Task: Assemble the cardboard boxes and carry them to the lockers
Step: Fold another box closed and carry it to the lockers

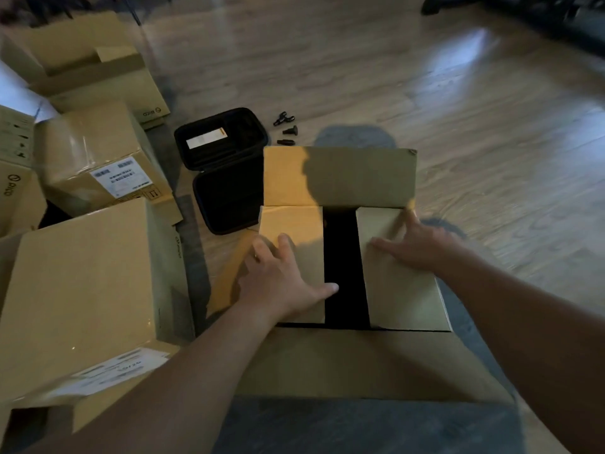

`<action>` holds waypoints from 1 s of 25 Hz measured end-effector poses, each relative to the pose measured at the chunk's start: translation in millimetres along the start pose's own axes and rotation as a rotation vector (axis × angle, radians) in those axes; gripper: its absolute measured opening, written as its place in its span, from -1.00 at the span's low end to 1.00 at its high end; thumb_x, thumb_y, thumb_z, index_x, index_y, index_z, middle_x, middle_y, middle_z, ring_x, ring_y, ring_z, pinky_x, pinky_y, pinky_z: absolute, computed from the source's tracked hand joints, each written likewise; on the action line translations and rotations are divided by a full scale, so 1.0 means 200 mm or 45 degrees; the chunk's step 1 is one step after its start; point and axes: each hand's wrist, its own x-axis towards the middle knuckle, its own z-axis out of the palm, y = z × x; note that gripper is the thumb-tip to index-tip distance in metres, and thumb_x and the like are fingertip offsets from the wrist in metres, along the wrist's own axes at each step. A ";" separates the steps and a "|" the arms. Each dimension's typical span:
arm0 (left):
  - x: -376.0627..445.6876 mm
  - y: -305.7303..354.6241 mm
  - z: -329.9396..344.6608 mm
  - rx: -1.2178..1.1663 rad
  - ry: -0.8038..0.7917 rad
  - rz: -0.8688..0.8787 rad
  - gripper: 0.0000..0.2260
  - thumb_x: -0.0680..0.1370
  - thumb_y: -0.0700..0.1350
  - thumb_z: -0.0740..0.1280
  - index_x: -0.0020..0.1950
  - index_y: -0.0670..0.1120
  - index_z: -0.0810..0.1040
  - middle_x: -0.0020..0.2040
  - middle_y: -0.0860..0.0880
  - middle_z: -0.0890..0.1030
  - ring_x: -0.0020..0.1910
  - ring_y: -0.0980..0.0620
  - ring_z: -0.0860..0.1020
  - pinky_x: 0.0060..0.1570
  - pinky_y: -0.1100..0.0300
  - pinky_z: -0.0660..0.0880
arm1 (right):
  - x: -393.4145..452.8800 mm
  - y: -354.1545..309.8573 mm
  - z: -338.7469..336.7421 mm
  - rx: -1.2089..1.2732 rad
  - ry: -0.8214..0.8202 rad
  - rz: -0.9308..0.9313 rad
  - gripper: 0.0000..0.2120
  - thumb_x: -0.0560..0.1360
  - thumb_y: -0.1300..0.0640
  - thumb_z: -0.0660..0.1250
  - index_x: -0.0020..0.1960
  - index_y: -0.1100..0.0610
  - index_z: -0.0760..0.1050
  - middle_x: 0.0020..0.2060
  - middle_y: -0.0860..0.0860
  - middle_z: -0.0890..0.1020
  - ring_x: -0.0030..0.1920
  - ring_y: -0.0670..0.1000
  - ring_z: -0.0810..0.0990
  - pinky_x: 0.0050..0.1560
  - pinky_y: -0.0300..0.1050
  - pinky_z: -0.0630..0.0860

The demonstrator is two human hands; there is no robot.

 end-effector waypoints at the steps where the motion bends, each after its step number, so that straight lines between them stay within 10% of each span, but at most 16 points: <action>1: 0.00 0.03 0.01 -0.016 -0.004 -0.029 0.13 0.18 0.59 0.30 0.54 0.15 -0.17 0.54 -0.13 -0.18 0.48 -0.34 0.09 0.32 -0.25 0.37 | -0.01 -0.04 0.02 -0.058 0.001 -0.009 0.14 0.17 -0.70 0.13 0.59 -0.20 -0.08 0.42 0.23 0.44 0.35 0.30 0.49 0.29 0.22 0.47; 7: 0.04 0.03 -0.07 -0.235 0.013 0.016 -0.08 0.28 0.40 0.39 0.48 0.23 -0.03 0.51 -0.07 0.02 0.43 -0.32 0.14 0.27 -0.27 0.41 | -0.06 -0.22 0.10 -0.174 -0.057 -0.093 0.15 0.28 -0.50 0.36 0.61 -0.22 -0.25 0.59 0.33 -0.15 0.47 0.52 0.16 0.32 0.30 0.39; 15: 0.09 -0.04 -0.35 -0.704 0.306 0.205 -0.44 0.55 0.00 0.35 0.49 0.13 0.21 0.13 0.02 0.56 -0.09 0.04 0.62 -0.12 0.07 0.62 | 0.04 -0.09 -0.14 0.480 0.202 -0.330 -0.20 0.49 -0.08 0.39 0.63 -0.07 0.11 0.49 0.13 0.41 0.45 0.19 0.41 0.38 0.12 0.39; 19: 0.12 -0.07 -0.54 -0.421 0.387 0.131 -0.44 0.57 -0.20 0.32 0.51 0.08 0.21 -0.14 -0.03 0.59 -0.28 -0.01 0.61 -0.32 0.02 0.61 | 0.07 0.04 -0.31 0.536 0.329 -0.493 -0.37 0.49 0.03 0.45 0.52 -0.03 0.37 0.36 0.12 0.55 0.33 0.13 0.54 0.24 0.04 0.49; 22: 0.12 -0.06 -0.62 0.075 0.360 -0.043 -0.17 0.51 -0.21 0.38 0.60 0.08 -0.08 0.13 -0.24 0.52 0.00 -0.21 0.60 -0.11 -0.13 0.61 | 0.10 0.08 -0.41 0.224 0.518 -0.497 -0.52 0.46 0.15 0.43 0.37 0.03 0.53 0.19 0.14 0.64 0.17 0.22 0.61 0.09 0.06 0.56; 25: 0.10 -0.02 -0.52 0.610 0.413 -0.072 -0.44 0.47 -0.10 0.44 0.44 -0.01 0.37 0.58 -0.27 0.06 0.54 -0.38 0.03 0.41 -0.44 0.13 | 0.08 0.08 -0.39 -0.101 0.783 -0.325 -0.63 0.39 0.19 0.45 0.18 0.17 0.57 0.18 0.21 0.54 0.18 0.32 0.48 0.10 0.20 0.51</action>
